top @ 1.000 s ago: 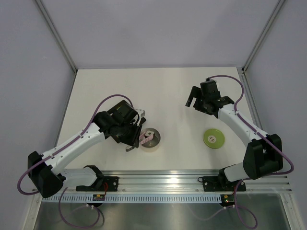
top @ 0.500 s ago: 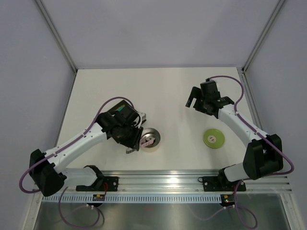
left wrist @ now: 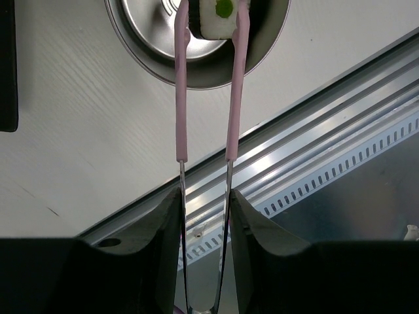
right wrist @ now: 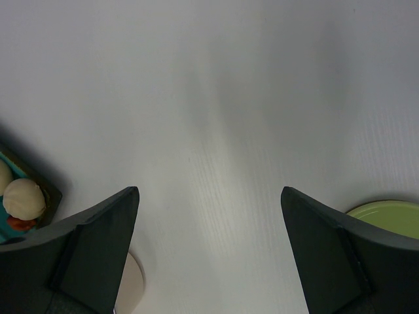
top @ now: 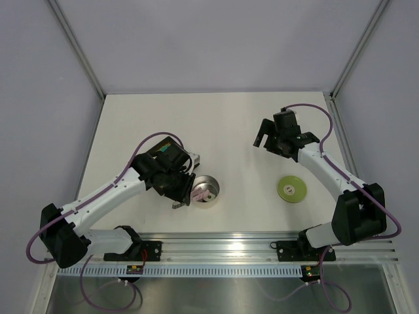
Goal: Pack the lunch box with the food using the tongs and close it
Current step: Place the fake food in the packing box, then pick up the fake food from the plate.
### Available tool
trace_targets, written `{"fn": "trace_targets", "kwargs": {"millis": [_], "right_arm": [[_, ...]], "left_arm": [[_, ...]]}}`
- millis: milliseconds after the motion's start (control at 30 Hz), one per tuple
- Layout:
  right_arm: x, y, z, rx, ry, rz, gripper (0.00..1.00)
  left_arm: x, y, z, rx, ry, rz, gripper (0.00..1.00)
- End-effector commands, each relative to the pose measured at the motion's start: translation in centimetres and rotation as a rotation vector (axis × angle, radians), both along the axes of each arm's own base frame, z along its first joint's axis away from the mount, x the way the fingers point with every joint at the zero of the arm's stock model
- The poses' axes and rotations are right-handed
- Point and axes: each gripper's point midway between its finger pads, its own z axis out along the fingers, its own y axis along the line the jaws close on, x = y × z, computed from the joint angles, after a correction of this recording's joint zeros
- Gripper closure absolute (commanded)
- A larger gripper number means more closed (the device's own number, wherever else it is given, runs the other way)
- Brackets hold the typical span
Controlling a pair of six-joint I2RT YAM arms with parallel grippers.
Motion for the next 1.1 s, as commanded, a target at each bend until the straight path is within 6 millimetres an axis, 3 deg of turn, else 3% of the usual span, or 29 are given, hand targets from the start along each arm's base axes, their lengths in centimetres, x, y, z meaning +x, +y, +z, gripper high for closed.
{"fn": "trace_targets", "kwargs": {"millis": [0, 333, 567, 767, 933, 1067], "right_arm": [[0.3, 0.1, 1.6, 0.02, -0.054, -0.009, 0.03], [0.3, 0.2, 1.7, 0.025, -0.056, -0.007, 0.03], [0.2, 0.2, 1.8, 0.025, -0.058, -0.006, 0.03], [0.2, 0.2, 1.9, 0.026, -0.06, -0.007, 0.03], [0.1, 0.3, 2.1, 0.031, -0.065, 0.003, 0.03], [0.4, 0.5, 2.3, 0.032, -0.067, 0.014, 0.03]], "left_arm": [[0.5, -1.2, 1.4, -0.064, -0.039, -0.026, 0.67], [1.4, -1.9, 5.5, -0.148, -0.141, -0.018, 1.0], [2.4, -0.7, 7.1, -0.112, -0.205, 0.032, 1.0], [5.1, 3.0, 5.7, 0.007, -0.225, 0.237, 1.0], [8.0, 8.8, 4.4, 0.097, -0.225, 0.508, 1.0], [8.6, 11.2, 1.8, 0.134, -0.181, 0.604, 1.0]]}}
